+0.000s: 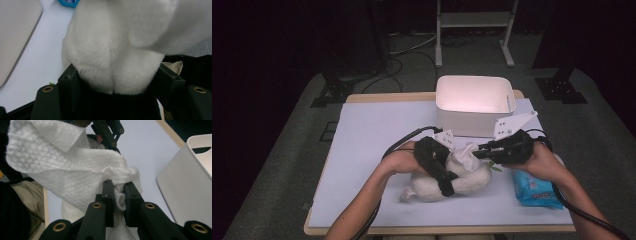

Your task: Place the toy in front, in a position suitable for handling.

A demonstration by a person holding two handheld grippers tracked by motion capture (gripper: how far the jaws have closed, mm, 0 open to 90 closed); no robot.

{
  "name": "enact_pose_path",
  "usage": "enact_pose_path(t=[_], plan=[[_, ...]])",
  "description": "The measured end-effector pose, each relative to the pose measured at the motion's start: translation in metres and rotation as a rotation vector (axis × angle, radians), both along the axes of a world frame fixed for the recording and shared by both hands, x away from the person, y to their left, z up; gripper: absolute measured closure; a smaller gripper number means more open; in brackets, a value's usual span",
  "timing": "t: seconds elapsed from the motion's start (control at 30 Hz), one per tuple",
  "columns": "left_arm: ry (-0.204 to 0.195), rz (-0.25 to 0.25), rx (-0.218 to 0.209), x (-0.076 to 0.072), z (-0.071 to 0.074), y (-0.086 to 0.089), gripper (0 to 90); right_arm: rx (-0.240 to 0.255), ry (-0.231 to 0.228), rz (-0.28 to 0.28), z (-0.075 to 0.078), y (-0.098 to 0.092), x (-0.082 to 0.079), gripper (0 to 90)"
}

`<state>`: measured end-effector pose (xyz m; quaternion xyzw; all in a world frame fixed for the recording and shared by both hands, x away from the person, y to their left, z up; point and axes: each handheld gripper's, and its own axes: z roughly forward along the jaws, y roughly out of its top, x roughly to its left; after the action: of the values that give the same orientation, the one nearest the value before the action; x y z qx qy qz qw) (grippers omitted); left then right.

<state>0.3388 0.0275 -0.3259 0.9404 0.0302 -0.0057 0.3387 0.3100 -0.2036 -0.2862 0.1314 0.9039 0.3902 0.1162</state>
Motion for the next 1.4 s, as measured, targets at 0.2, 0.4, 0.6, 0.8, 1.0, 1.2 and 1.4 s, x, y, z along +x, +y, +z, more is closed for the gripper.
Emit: enact_pose_path(t=[0.2, 0.4, 0.6, 0.8, 1.0, 1.2, 1.4], plan=[[0.002, 0.005, -0.003, 0.001, -0.005, -0.002, 23.4, -0.025, 0.033, -0.013, -0.009, -0.004, 0.004, 80.3], [-0.029, 0.01, -0.008, 0.001, 0.001, 0.002, 22.7, -0.044, 0.06, -0.042, -0.022, -0.012, 0.007, 80.3], [-0.047, 0.021, -0.007, -0.004, 0.004, 0.009, 21.1, -0.046, 0.082, -0.076, -0.033, -0.022, 0.008, 80.3], [-0.049, 0.037, -0.022, -0.006, 0.002, 0.021, 19.8, -0.032, 0.107, -0.101, -0.042, -0.032, 0.009, 79.9], [-0.061, 0.068, -0.003, -0.008, 0.005, 0.031, 18.5, -0.051, 0.116, -0.122, -0.048, -0.036, 0.011, 79.9], [-0.034, 0.074, -0.021, -0.009, 0.001, 0.041, 20.7, -0.044, 0.131, -0.123, -0.048, -0.039, 0.011, 79.9], [-0.036, 0.092, -0.037, -0.003, -0.001, 0.044, 23.2, -0.052, 0.141, -0.116, -0.05, -0.04, 0.008, 80.1]])
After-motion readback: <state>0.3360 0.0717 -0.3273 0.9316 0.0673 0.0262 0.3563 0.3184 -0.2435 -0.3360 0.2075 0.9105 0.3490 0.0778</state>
